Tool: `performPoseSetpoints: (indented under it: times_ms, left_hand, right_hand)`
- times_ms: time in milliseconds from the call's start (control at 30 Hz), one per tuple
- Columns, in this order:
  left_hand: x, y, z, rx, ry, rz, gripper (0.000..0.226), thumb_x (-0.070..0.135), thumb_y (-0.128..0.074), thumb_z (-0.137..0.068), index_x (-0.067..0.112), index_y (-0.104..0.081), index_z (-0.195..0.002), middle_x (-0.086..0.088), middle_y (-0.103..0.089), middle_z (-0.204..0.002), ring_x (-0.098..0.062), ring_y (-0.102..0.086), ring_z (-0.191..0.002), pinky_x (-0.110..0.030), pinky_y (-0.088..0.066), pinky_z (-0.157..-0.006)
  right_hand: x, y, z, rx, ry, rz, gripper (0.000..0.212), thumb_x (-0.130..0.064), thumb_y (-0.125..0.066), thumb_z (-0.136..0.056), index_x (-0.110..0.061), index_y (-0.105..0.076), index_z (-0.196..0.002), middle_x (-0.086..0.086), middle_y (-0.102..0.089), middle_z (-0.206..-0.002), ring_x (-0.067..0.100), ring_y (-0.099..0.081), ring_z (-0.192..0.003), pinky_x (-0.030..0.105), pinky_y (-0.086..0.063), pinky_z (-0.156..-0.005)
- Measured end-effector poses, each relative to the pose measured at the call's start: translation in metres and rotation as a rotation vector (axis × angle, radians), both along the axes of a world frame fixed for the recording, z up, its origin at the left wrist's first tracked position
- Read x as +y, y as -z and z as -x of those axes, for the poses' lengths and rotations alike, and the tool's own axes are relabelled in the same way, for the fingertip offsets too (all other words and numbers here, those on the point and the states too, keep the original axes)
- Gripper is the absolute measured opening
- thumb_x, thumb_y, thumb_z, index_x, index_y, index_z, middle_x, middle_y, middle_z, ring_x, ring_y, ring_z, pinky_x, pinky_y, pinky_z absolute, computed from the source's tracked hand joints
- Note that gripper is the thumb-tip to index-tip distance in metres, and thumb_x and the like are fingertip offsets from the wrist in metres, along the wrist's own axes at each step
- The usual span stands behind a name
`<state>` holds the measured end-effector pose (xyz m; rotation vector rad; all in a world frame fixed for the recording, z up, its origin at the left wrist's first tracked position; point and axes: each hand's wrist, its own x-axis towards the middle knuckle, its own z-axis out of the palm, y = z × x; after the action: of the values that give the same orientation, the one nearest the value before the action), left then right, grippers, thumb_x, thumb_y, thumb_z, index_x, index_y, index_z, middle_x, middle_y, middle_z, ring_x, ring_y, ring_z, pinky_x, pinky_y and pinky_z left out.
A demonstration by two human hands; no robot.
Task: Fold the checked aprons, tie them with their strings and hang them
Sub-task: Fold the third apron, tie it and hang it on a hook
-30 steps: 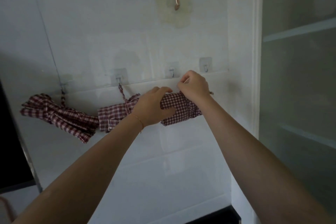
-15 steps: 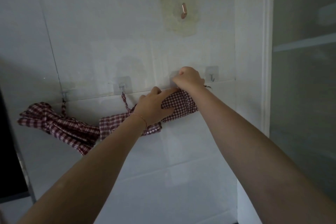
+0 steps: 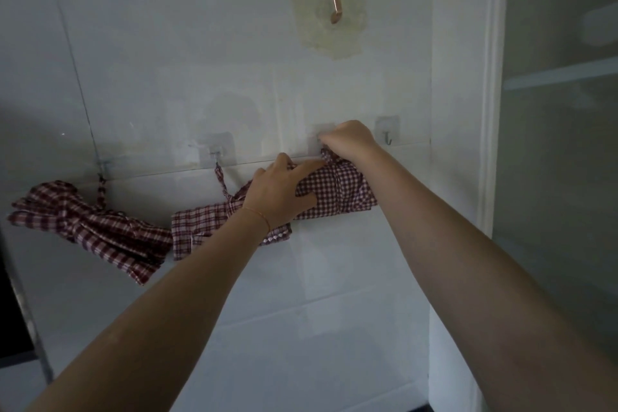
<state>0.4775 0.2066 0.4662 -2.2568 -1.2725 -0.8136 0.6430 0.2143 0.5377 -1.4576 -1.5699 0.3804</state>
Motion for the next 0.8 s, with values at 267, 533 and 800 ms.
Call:
performPoseSetpoints:
  times_ms: [267,533,800]
  left_hand:
    - [-0.017,0.010,-0.012,0.216,-0.231,-0.298,0.059,0.047,-0.052,-0.084,0.030,-0.046,-0.140,-0.014,-0.050,-0.125,-0.033,-0.047,-0.114,-0.046,-0.040,-0.094]
    - [-0.034,0.110,-0.014,0.204,0.049,0.275,0.025,0.040,-0.050,-0.093,0.022,-0.066,-0.101,-0.001,-0.068,-0.096,-0.024,-0.064,-0.088,-0.030,-0.045,-0.069]
    - [-0.057,0.284,0.110,-0.055,-0.290,0.928,0.023,0.037,-0.049,-0.093,0.031,-0.067,-0.108,0.002,-0.066,-0.114,-0.022,-0.062,-0.101,-0.033,-0.051,-0.085]
  right_hand:
    - [-0.017,0.021,-0.003,-0.040,0.093,-0.358,0.030,-0.021,-0.051,-0.087,-0.018,-0.037,-0.060,-0.004,-0.040,-0.058,0.013,-0.038,-0.054,0.029,-0.028,-0.054]
    - [-0.068,0.094,0.024,0.060,-0.328,-0.153,0.029,-0.017,-0.051,-0.090,0.002,-0.064,-0.071,0.015,-0.064,-0.058,0.013,-0.055,-0.045,0.023,-0.044,-0.048]
    - [-0.068,0.279,0.094,-0.109,-0.361,0.386,0.023,-0.017,-0.049,-0.082,0.000,-0.064,-0.076,0.007,-0.071,-0.069,0.018,-0.067,-0.058,0.026,-0.053,-0.057]
